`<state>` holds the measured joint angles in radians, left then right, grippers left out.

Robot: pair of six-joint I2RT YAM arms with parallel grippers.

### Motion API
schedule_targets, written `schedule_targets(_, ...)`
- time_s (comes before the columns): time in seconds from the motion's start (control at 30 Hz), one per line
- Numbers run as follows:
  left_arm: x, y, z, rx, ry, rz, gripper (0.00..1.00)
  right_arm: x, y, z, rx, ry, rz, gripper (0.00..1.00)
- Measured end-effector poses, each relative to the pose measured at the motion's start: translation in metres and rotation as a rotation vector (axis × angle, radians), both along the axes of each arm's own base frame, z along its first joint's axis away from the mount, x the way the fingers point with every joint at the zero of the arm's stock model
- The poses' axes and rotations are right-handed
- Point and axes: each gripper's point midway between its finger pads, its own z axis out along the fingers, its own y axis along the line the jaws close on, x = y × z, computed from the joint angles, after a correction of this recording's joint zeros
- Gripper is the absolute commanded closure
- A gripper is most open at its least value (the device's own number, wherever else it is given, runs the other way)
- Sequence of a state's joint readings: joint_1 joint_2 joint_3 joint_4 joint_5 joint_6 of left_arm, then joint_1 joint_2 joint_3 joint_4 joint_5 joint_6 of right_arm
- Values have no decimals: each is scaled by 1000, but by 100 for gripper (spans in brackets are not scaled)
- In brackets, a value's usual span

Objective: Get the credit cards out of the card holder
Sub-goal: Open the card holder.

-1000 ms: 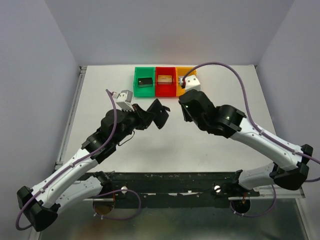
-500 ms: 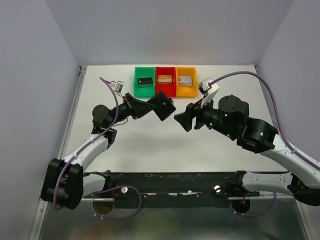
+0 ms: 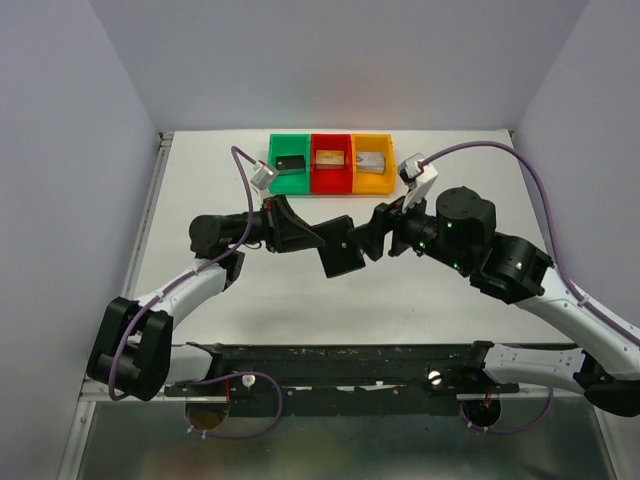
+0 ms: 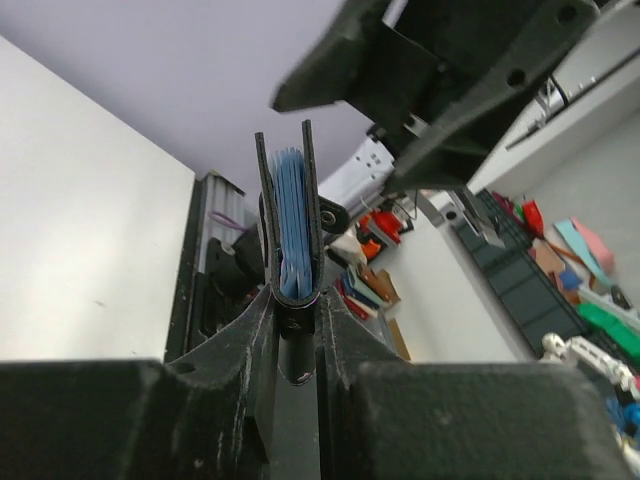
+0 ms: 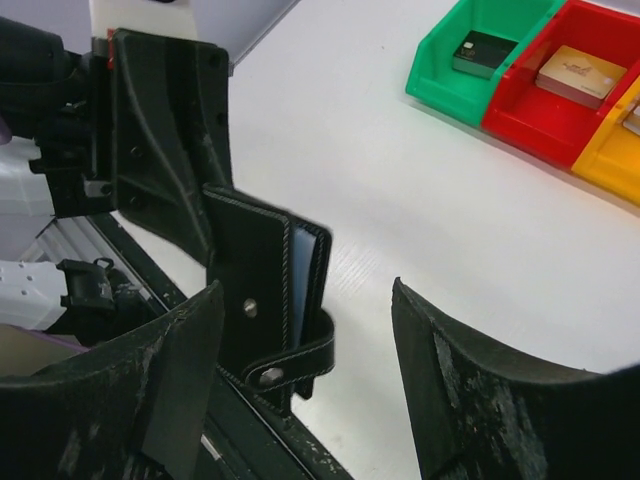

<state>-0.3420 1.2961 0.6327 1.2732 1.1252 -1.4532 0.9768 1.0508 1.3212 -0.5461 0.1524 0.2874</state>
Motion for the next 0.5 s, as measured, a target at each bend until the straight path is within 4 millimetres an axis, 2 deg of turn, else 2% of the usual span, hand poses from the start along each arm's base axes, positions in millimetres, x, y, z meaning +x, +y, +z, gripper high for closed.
schedule_targets(0.23,-35,2,17,-4,-108,-79,100,7,-15,4,91,20,-19,25)
schedule_targets(0.5,-47,1,43,-21,-205,-125,100,-17,-3,12,187,32,121,25)
